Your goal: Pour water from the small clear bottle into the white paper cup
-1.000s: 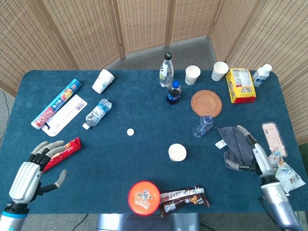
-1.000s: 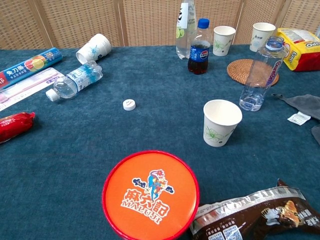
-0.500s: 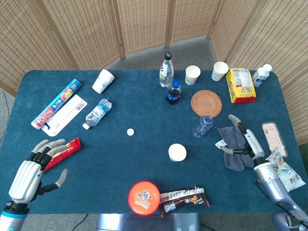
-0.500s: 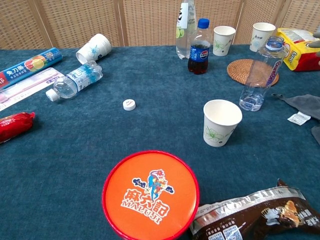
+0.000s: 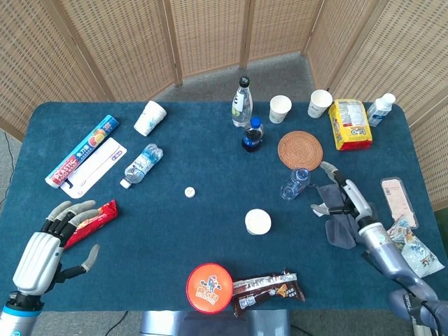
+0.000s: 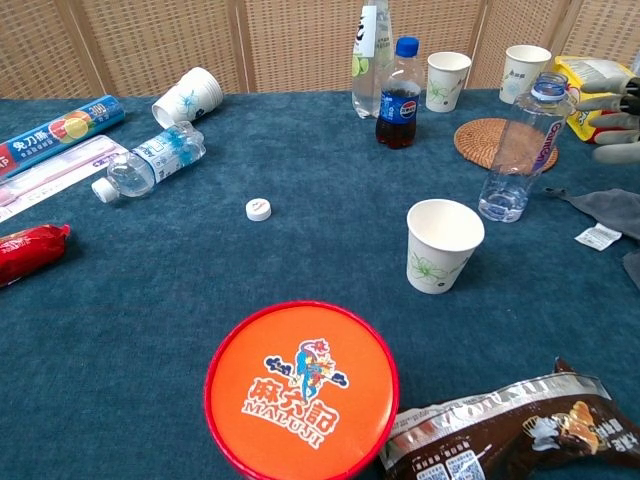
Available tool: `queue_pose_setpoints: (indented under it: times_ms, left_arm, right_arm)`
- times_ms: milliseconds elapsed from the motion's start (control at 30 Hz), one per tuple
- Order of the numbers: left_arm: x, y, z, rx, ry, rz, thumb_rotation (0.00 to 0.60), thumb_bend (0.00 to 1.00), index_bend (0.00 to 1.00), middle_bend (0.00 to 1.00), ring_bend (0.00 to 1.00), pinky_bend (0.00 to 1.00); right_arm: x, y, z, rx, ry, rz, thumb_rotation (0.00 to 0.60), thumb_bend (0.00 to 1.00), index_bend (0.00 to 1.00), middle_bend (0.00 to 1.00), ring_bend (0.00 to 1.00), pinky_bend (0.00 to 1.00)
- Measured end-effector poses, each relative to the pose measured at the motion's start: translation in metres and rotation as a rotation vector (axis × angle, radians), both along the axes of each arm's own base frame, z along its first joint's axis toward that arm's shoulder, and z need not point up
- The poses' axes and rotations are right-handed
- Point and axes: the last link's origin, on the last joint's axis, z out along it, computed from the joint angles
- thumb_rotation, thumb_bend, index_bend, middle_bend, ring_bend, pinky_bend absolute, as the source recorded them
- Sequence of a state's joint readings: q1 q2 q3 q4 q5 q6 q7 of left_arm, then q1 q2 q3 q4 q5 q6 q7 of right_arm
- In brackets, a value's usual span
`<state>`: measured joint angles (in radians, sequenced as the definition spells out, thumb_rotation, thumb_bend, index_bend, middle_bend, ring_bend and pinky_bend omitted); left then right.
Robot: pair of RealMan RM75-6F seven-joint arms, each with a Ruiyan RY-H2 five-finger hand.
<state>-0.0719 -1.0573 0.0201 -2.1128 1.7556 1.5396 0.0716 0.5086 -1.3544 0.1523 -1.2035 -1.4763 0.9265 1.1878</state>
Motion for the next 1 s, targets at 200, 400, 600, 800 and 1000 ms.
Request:
queue_pose_setpoints:
  times_ms: [200, 400, 600, 800, 1000]
  left_arm:
    - [-0.001, -0.001, 0.002, 0.011, 0.000, 0.008, 0.465, 0.47, 0.21, 0.19, 0.18, 0.10]
    - [-0.003, -0.002, 0.002, 0.013, 0.001, 0.016, 0.465, 0.47, 0.20, 0.19, 0.18, 0.10]
    - [-0.006, -0.003, 0.005, 0.023, 0.001, 0.026, 0.464, 0.48, 0.20, 0.19, 0.18, 0.10]
    - [-0.010, -0.005, 0.006, 0.026, -0.001, 0.037, 0.463, 0.47, 0.20, 0.19, 0.18, 0.10]
    - [-0.014, -0.007, 0.007, 0.035, -0.004, 0.047, 0.466, 0.47, 0.20, 0.19, 0.18, 0.10]
  right_arm:
    - [0.001, -0.010, -0.013, 0.031, -0.005, 0.001, 0.600, 0.10, 0.00, 0.00, 0.00, 0.00]
    - [0.012, -0.026, -0.024, 0.067, -0.025, 0.010, 0.600, 0.10, 0.00, 0.00, 0.00, 0.00]
    - [0.022, -0.034, -0.037, 0.095, -0.030, 0.027, 0.600, 0.10, 0.00, 0.00, 0.00, 0.00]
    - [0.030, -0.035, -0.047, 0.119, -0.039, 0.045, 0.600, 0.10, 0.00, 0.00, 0.00, 0.00]
    - [0.035, -0.040, -0.054, 0.132, -0.035, 0.043, 0.600, 0.10, 0.00, 0.00, 0.00, 0.00]
